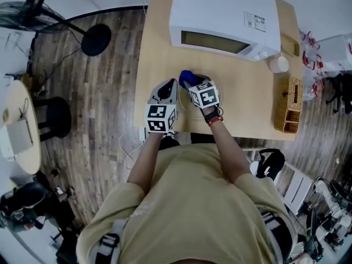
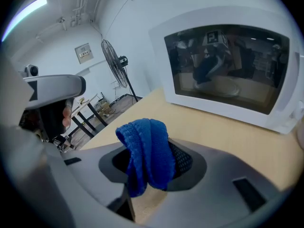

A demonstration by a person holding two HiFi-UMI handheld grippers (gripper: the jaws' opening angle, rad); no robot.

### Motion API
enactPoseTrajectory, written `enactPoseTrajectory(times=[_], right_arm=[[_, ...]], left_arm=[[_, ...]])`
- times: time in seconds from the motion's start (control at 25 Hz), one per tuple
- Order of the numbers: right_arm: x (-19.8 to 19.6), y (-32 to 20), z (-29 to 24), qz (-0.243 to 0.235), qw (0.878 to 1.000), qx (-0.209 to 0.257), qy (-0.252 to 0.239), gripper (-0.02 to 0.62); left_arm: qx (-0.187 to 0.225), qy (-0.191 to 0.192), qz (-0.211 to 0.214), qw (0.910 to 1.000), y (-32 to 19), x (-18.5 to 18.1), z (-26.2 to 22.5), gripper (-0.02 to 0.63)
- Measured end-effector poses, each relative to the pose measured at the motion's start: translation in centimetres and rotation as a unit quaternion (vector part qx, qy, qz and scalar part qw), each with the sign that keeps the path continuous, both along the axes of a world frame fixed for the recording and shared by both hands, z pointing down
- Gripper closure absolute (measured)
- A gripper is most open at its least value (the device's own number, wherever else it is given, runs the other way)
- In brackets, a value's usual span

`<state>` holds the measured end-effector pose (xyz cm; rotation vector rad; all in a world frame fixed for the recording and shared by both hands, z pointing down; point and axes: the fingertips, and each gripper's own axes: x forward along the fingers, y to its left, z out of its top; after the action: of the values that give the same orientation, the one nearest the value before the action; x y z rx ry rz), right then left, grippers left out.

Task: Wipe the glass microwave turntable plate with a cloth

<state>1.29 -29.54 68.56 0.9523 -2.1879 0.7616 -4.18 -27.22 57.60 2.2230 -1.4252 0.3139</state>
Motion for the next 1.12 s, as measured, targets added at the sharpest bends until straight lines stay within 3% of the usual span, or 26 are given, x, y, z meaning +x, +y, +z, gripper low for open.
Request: enactPoseTrajectory(times=[0.56, 1.12], right_arm=[[0.7, -0.6, 4.8, -0.021, 0.997, -0.026, 0.064, 0.422], [3.1, -0.4, 4.8, 0.006, 0.998, -0.02, 0.066, 0.422]], left_arm=[[-0.033, -0.007, -0.005, 0.9994, 0.4, 1.2, 2.6, 0.588], [-0.044, -0.005, 0.006, 0.999, 1.1, 3.2, 3.4, 0.588]])
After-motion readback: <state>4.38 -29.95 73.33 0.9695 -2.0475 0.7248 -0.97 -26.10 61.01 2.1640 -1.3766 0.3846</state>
